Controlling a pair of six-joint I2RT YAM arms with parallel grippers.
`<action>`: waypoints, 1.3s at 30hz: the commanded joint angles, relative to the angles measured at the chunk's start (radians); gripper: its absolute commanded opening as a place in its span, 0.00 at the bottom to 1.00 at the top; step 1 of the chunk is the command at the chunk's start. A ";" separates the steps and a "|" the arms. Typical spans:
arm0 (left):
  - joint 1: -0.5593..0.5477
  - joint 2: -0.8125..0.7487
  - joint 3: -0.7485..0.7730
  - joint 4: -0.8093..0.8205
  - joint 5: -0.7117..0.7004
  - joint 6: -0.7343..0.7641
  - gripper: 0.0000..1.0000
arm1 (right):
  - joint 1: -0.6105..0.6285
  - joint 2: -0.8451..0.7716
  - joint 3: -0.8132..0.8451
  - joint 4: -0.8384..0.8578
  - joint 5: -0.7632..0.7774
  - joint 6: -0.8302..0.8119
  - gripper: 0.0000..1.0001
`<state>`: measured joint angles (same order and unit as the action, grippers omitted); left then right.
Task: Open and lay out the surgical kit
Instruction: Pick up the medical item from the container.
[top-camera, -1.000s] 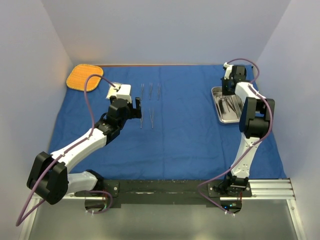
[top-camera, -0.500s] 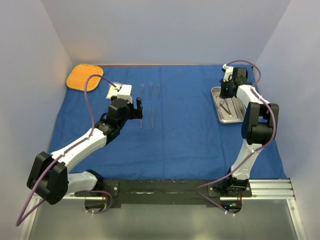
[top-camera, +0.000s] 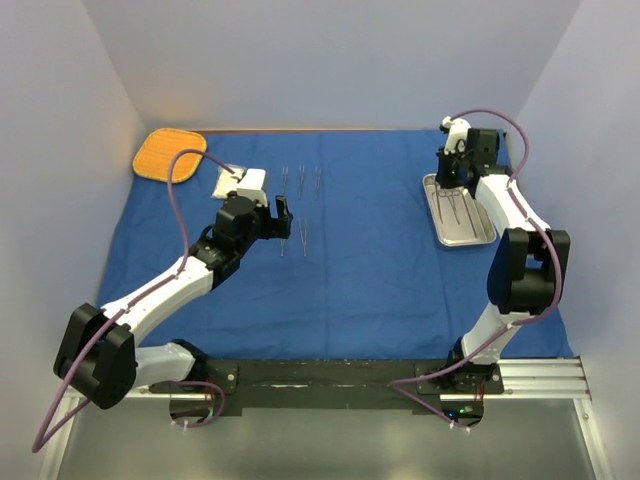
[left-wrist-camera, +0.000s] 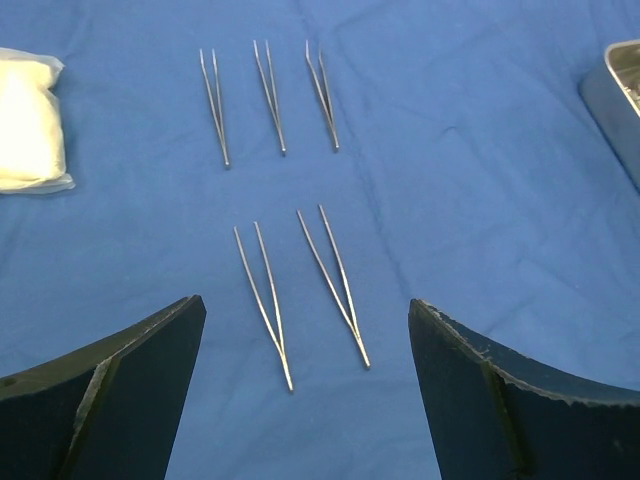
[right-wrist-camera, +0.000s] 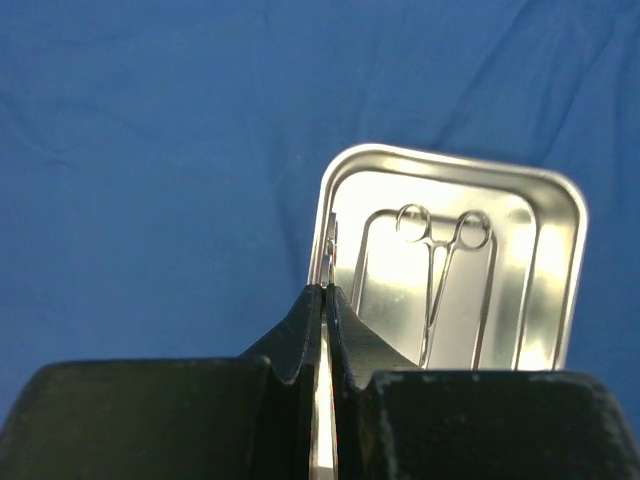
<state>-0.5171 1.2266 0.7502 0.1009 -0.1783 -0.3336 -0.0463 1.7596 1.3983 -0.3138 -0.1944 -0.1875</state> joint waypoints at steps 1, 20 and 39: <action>0.009 -0.009 0.035 0.049 0.033 -0.031 0.88 | -0.010 0.035 -0.035 0.064 0.035 0.011 0.00; 0.011 -0.001 0.032 0.028 0.039 -0.024 0.88 | -0.147 0.336 0.174 -0.022 -0.180 0.148 0.00; 0.011 0.014 0.037 0.026 0.046 -0.021 0.88 | -0.210 0.411 0.168 0.053 -0.459 0.321 0.14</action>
<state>-0.5152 1.2369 0.7502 0.1024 -0.1410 -0.3565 -0.2554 2.1521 1.5368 -0.2687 -0.5762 0.0990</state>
